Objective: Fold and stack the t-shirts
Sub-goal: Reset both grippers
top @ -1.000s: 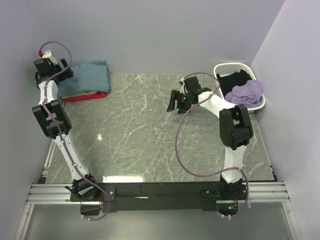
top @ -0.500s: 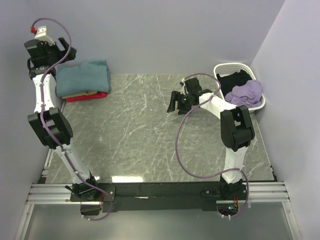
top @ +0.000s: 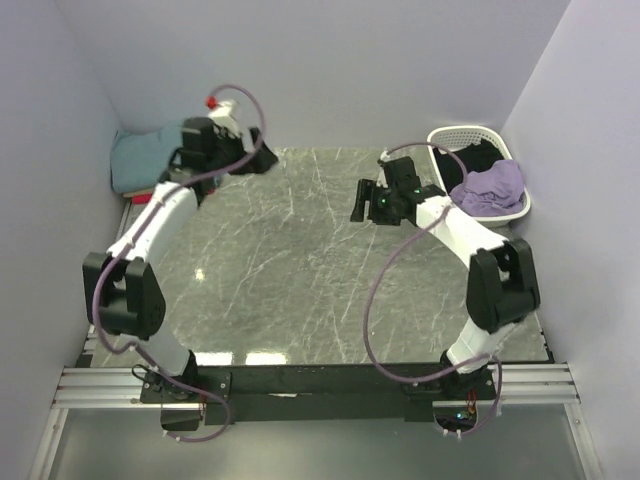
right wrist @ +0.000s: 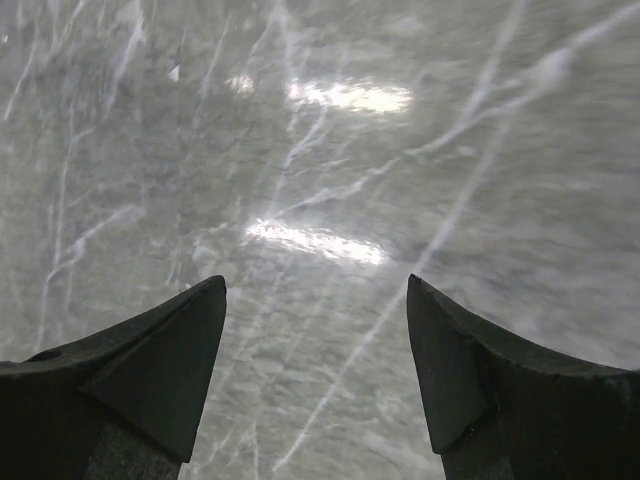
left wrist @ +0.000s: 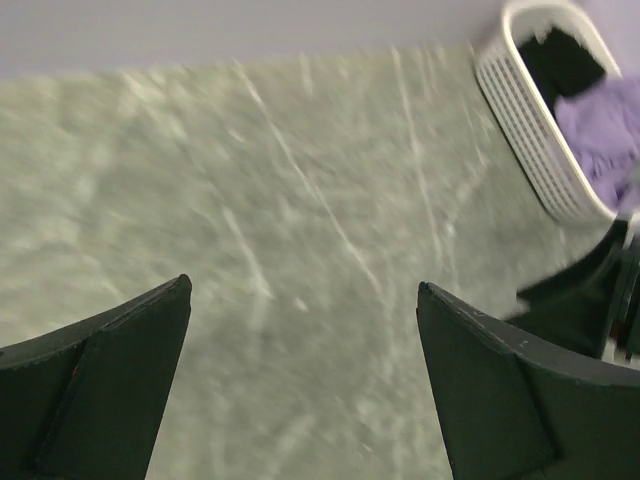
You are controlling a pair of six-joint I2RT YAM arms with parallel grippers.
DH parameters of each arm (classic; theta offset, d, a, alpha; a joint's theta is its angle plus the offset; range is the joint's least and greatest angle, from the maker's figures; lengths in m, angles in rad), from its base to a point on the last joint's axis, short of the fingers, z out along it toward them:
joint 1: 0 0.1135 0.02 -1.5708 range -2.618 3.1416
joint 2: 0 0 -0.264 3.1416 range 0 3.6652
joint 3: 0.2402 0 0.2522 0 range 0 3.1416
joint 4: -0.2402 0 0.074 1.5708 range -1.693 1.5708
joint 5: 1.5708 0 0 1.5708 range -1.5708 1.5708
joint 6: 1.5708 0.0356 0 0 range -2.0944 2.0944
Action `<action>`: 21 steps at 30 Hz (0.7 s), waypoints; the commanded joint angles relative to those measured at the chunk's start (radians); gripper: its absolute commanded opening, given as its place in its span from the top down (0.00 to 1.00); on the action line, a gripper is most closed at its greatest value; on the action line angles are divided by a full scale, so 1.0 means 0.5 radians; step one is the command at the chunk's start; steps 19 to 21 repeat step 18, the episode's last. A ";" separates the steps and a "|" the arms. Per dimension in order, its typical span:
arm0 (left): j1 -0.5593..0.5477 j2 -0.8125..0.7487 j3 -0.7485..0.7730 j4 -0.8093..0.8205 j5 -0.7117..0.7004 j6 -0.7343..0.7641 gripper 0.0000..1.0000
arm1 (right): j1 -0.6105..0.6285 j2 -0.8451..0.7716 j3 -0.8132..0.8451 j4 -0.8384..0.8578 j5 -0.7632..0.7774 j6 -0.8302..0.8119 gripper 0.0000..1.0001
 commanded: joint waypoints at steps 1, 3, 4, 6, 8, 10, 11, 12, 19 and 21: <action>-0.331 -0.346 -0.306 0.045 -0.353 -0.067 0.01 | 0.055 -0.341 -0.094 -0.034 0.501 -0.049 0.21; -0.469 -0.399 -0.390 0.017 -0.439 -0.089 0.00 | 0.065 -0.479 -0.143 -0.031 0.608 -0.046 0.21; -0.503 -0.454 -0.484 0.041 -0.449 -0.113 0.01 | 0.071 -0.528 -0.201 -0.019 0.678 -0.046 0.20; -0.637 -0.512 -0.589 0.060 -0.552 -0.135 0.01 | 0.071 -0.667 -0.269 0.021 0.725 -0.036 0.20; -0.727 -0.616 -0.755 0.100 -0.706 -0.153 0.01 | 0.071 -0.786 -0.352 0.037 0.777 -0.027 0.20; -0.813 -0.714 -0.901 0.133 -0.749 -0.187 0.01 | 0.068 -0.854 -0.419 0.043 0.802 -0.033 0.19; -0.837 -0.745 -0.942 0.143 -0.771 -0.205 0.01 | 0.071 -0.915 -0.444 0.046 0.820 -0.033 0.18; -0.895 -0.776 -0.979 0.146 -0.880 -0.211 0.00 | 0.071 -0.940 -0.462 0.046 0.826 -0.033 0.18; -1.025 -0.933 -1.123 0.011 -1.265 -0.245 0.00 | 0.074 -1.093 -0.625 0.107 0.845 -0.021 0.18; -1.025 -0.933 -1.123 0.011 -1.265 -0.245 0.00 | 0.074 -1.093 -0.625 0.107 0.845 -0.021 0.18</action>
